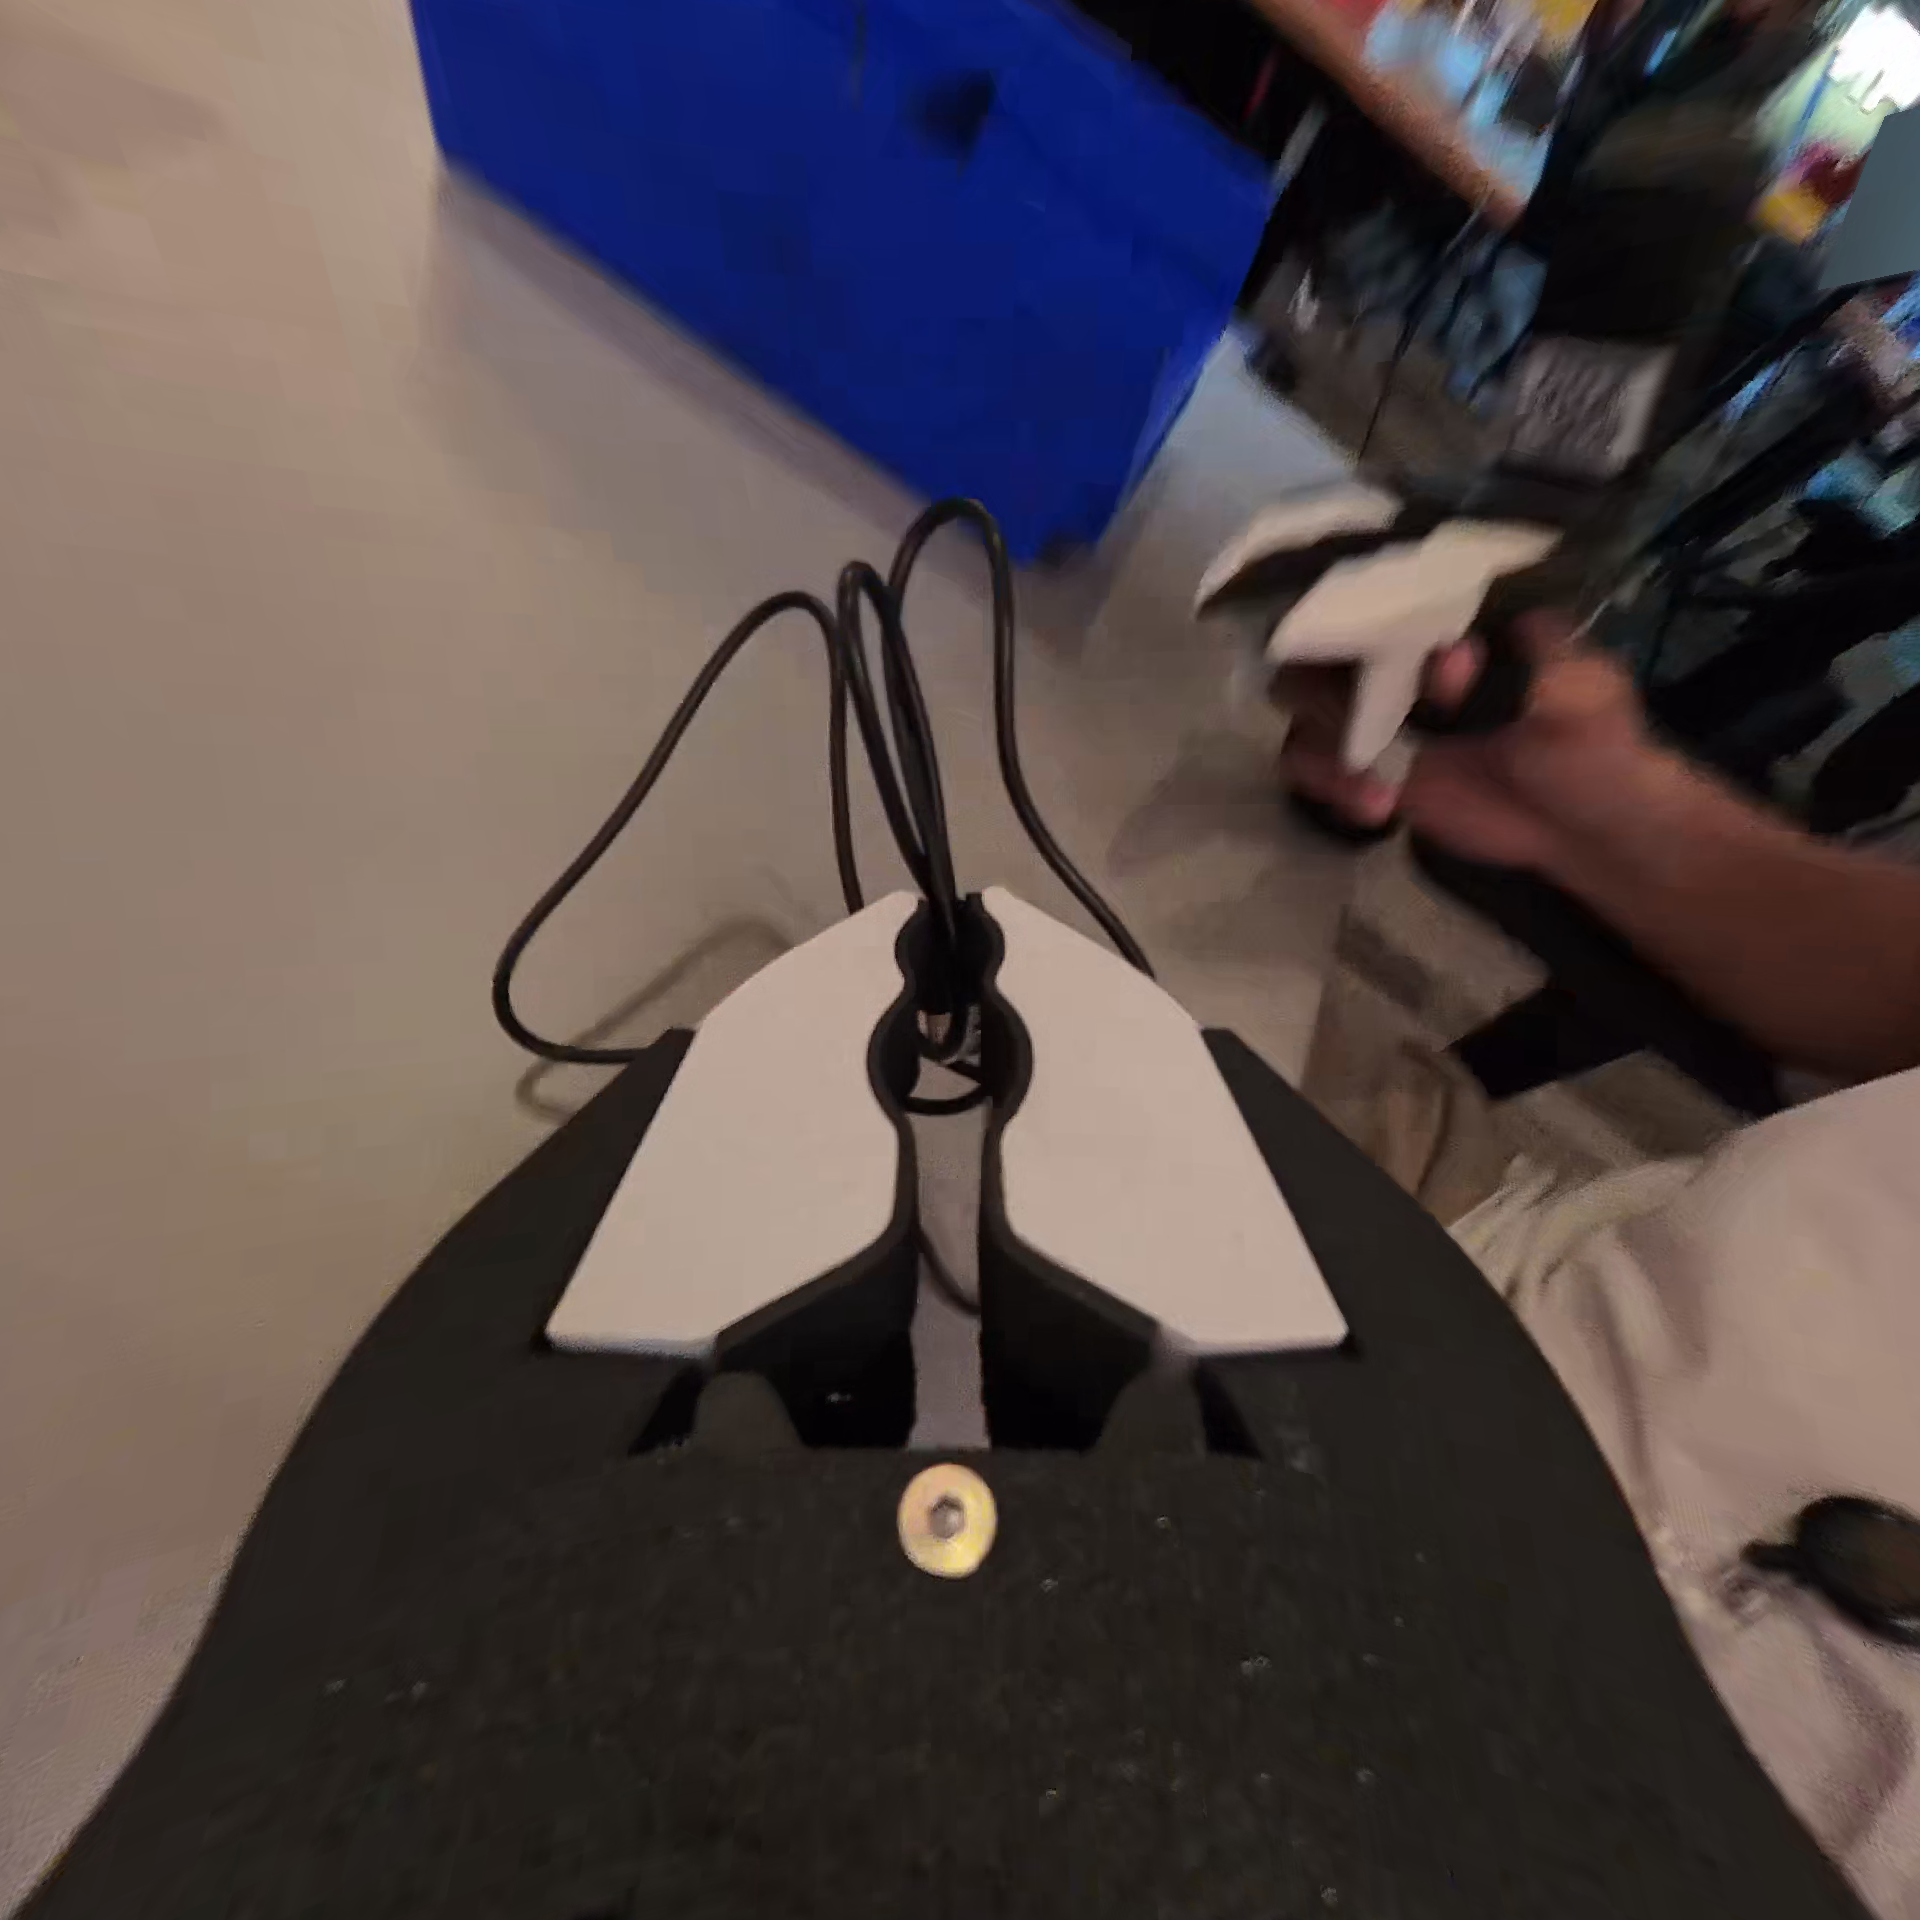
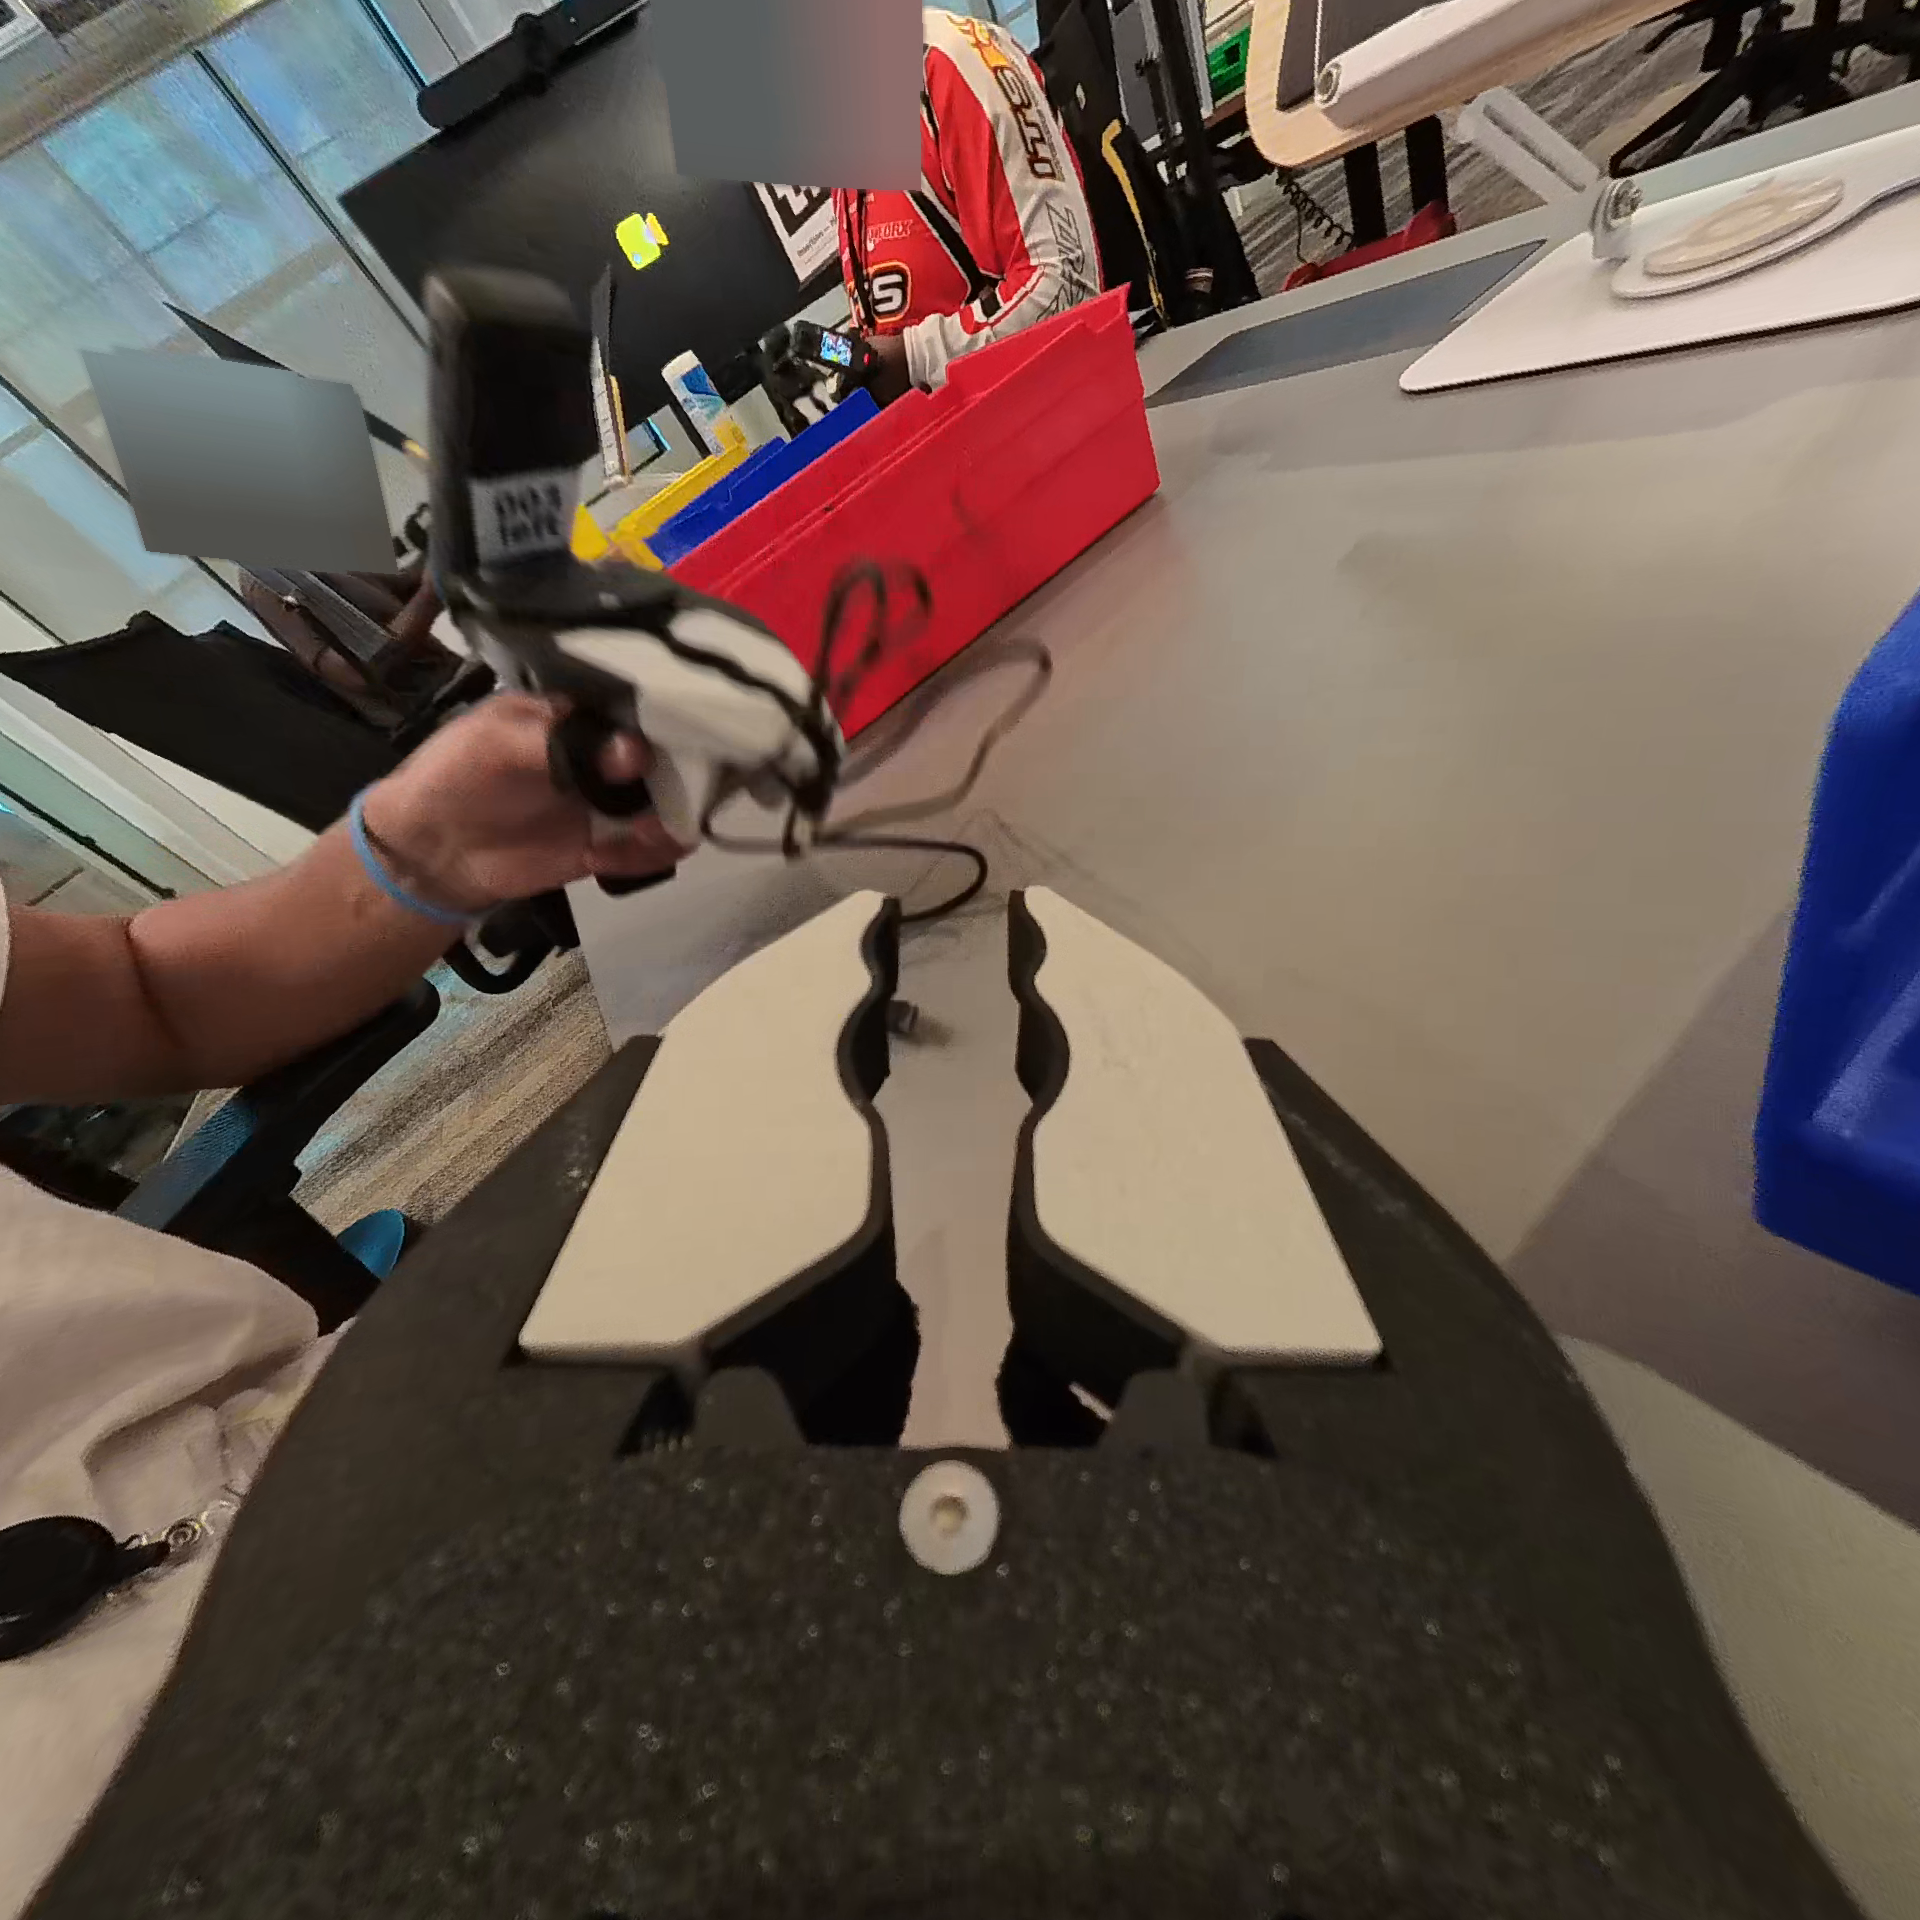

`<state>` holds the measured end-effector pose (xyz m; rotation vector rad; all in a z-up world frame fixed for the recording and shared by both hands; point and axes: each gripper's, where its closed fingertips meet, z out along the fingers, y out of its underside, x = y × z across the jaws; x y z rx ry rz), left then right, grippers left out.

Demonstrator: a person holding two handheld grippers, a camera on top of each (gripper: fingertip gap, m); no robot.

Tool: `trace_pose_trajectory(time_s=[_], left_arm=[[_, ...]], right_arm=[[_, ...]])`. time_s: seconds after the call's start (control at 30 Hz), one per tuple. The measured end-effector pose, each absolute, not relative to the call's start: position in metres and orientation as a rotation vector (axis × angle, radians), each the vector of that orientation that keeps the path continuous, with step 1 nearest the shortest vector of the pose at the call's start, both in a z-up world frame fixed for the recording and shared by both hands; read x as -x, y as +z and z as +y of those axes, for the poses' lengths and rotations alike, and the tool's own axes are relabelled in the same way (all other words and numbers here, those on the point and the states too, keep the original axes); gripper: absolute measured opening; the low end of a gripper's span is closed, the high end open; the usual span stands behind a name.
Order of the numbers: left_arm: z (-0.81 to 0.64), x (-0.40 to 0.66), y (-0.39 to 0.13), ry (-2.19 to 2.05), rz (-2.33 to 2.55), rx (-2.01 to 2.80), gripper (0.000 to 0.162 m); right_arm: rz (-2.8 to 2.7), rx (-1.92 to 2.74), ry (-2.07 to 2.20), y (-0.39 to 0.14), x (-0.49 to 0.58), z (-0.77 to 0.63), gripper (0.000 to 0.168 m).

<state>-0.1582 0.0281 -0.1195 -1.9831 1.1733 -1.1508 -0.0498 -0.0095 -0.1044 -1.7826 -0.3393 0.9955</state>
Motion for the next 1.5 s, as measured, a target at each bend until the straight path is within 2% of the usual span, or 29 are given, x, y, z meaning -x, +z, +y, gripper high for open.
trace_pose_trajectory(time_s=[0.17,0.23,0.33,0.47,0.67,0.83,0.93,1.07,1.37,1.5], left_arm=[[0.012,0.148,-0.143,-0.936,1.371,1.94,0.005],[0.01,0.146,-0.142,-0.913,1.382,1.93,0.016],[0.011,0.152,-0.136,-0.921,1.37,1.929,0.023],[0.034,0.179,-0.099,-0.887,1.306,1.875,0.025],[0.127,0.287,-0.033,-0.549,1.253,1.867,0.026],[0.237,0.367,-0.061,-0.292,1.257,2.162,0.029],[0.296,0.38,-0.092,-0.185,1.216,2.281,0.039],[0.344,0.375,-0.128,0.059,1.423,2.179,0.039],[0.367,0.341,-0.161,0.111,1.675,1.918,0.035],[0.377,0.343,-0.173,0.281,1.686,1.768,0.024]], right_arm=[[-0.349,1.789,0.994,-0.106,0.052,-0.01,0.019],[-0.358,1.794,0.994,-0.107,0.054,-0.01,0.019],[-0.375,1.804,0.986,-0.109,0.056,-0.01,0.019],[-0.373,1.804,0.99,-0.109,0.056,-0.011,0.019],[-0.35,1.802,1.029,-0.11,0.055,-0.009,0.019],[-0.344,1.801,1.083,-0.11,0.061,-0.007,0.019],[-0.356,1.811,1.082,-0.112,0.065,-0.005,0.02],[-0.376,1.827,1.058,-0.115,0.065,-0.003,0.019],[-0.28,1.809,1.084,-0.113,0.046,0.003,0.019],[-0.276,1.81,1.102,-0.114,0.046,0.005,0.019]])
